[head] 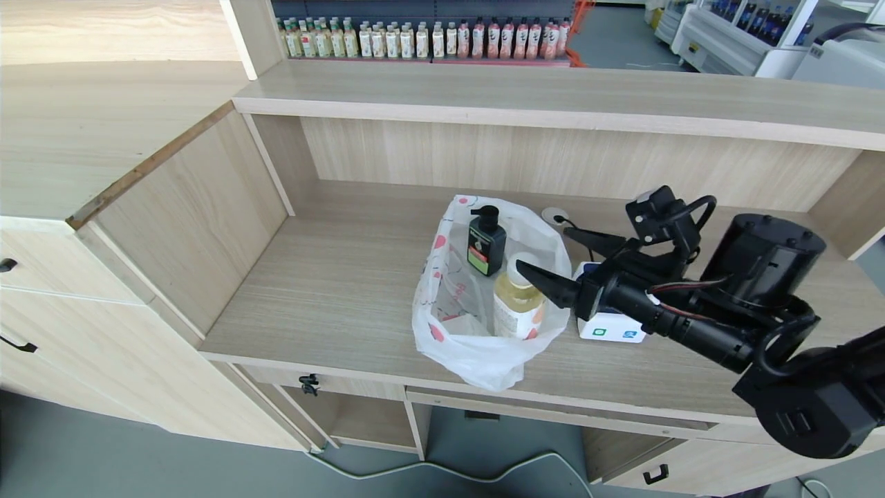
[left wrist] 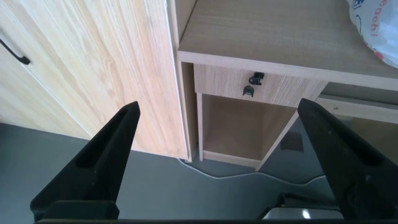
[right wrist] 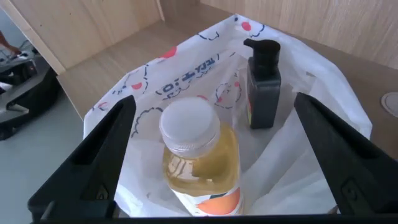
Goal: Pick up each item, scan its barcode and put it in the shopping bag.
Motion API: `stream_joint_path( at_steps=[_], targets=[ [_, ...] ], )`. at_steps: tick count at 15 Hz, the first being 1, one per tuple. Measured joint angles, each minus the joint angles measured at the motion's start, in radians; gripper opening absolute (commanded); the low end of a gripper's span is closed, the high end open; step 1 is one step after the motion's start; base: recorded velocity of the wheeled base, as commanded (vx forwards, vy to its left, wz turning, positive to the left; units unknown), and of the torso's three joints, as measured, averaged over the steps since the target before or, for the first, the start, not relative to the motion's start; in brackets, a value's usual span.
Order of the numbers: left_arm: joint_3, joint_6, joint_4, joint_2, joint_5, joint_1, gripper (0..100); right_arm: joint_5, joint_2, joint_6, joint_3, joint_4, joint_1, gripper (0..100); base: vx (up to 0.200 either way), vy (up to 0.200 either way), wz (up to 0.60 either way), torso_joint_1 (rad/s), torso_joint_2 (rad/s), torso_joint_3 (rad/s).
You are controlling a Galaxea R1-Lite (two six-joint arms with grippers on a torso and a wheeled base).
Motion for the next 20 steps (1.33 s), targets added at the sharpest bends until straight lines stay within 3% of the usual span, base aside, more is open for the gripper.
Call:
stream_joint_path(
  at_steps=[3,5,7,9,12,15,18,20],
  targets=[
    [0.000,0.000,0.000,0.000,0.000,0.000,100,-0.011,-0.131,-0.014,0.035,0.114,-0.013,100,0.000,0.000,0.00,0.000,0.00,0.000],
    [0.000,0.000,0.000,0.000,0.000,0.001,100,-0.057,-0.286,-0.041,0.069,0.349,-0.061,100,0.000,0.000,0.00,0.000,0.00,0.000],
    [0.000,0.000,0.000,0.000,0.000,0.001,100,-0.169,-0.481,-0.053,0.113,0.625,-0.141,100,0.000,0.000,0.00,0.000,0.00,0.000],
    [0.000,0.000,0.000,0.000,0.000,0.000,100,-0.296,-0.671,-0.021,0.209,0.790,-0.213,100,0.000,0.000,0.00,0.000,0.00,0.000],
    [0.000,0.000,0.000,0.000,0.000,0.000,100,-0.386,-0.938,0.010,0.440,0.872,-0.286,100,0.000,0.000,0.00,0.000,0.00,0.000],
    [0.000,0.000,0.000,0.000,0.000,0.001,100,-0.368,-1.211,0.016,0.597,0.985,-0.343,100,0.000,0.000,0.00,0.000,0.00,0.000],
    [0.000,0.000,0.000,0.000,0.000,0.000,100,-0.290,-1.503,0.005,0.644,1.190,-0.421,100,0.000,0.000,0.00,0.000,0.00,0.000],
    [0.000,0.000,0.000,0.000,0.000,0.000,100,-0.266,-1.646,-0.004,0.654,1.253,-0.449,100,0.000,0.000,0.00,0.000,0.00,0.000]
  ],
)
